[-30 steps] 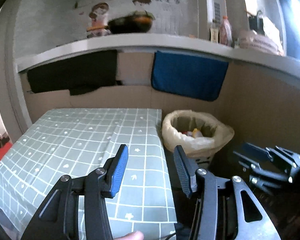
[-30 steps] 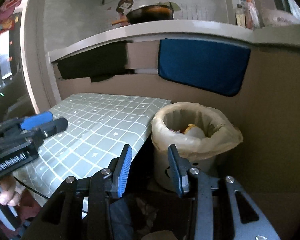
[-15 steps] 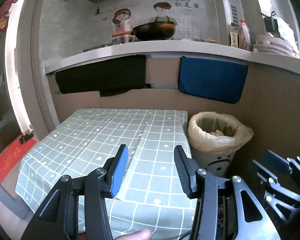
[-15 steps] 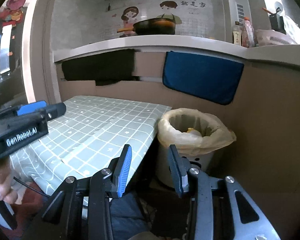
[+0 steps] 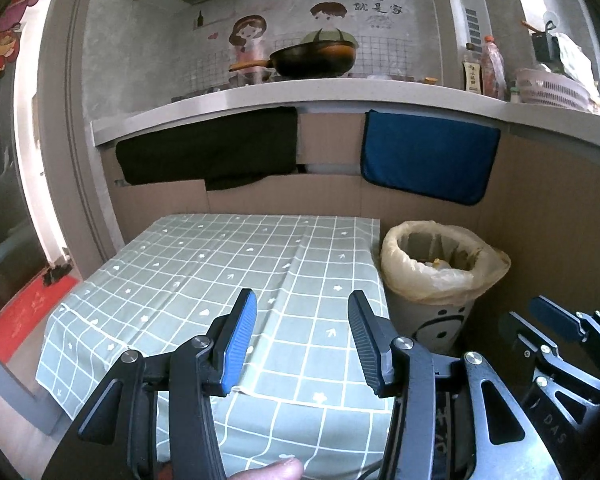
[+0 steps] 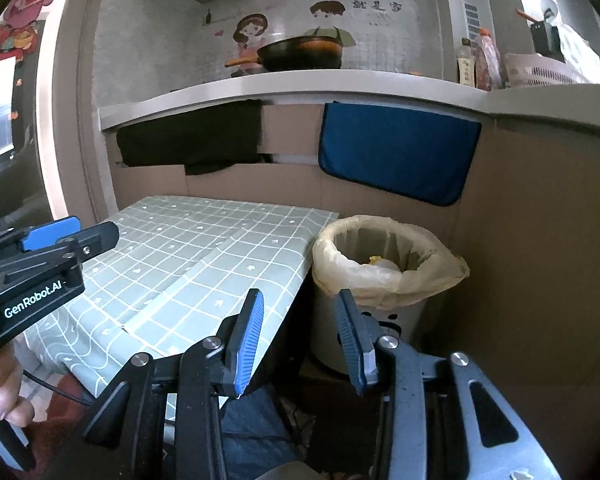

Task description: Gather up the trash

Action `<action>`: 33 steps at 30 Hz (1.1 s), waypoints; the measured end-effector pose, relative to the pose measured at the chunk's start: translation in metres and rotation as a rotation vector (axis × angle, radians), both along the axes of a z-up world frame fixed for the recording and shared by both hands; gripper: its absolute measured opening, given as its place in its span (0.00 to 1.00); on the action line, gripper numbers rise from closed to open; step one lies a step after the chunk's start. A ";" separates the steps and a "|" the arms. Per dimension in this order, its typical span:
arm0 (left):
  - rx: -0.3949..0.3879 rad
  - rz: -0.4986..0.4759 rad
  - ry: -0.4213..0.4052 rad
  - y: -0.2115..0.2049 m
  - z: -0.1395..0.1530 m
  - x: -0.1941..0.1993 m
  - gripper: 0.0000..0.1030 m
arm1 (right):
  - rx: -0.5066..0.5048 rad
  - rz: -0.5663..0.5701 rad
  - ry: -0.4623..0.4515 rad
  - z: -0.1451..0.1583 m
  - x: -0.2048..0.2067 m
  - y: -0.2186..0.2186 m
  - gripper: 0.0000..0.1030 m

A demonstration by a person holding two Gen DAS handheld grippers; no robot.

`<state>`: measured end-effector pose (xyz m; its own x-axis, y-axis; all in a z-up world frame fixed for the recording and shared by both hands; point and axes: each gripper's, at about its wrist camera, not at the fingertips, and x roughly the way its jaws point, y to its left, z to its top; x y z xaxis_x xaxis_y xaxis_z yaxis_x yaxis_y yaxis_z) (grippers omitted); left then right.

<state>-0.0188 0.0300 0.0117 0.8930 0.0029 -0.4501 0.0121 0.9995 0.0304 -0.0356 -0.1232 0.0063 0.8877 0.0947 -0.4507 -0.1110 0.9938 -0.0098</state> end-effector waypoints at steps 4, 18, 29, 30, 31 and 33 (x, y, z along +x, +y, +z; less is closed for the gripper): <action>0.003 -0.003 -0.005 0.001 0.000 0.001 0.47 | 0.004 -0.010 -0.007 0.001 -0.002 -0.002 0.35; 0.007 -0.006 -0.014 -0.002 0.002 -0.001 0.47 | 0.010 -0.016 -0.016 0.002 -0.004 -0.003 0.35; 0.011 -0.017 -0.015 -0.001 0.002 -0.002 0.47 | 0.019 -0.022 -0.013 0.001 -0.004 -0.005 0.35; 0.013 -0.020 -0.016 -0.001 0.002 -0.003 0.47 | 0.018 -0.022 -0.014 0.001 -0.004 -0.006 0.35; 0.013 -0.022 -0.017 -0.001 0.002 -0.003 0.47 | 0.018 -0.024 -0.013 0.001 -0.004 -0.005 0.35; 0.014 -0.027 -0.017 0.002 0.001 -0.003 0.47 | 0.019 -0.021 -0.014 0.001 -0.003 -0.006 0.35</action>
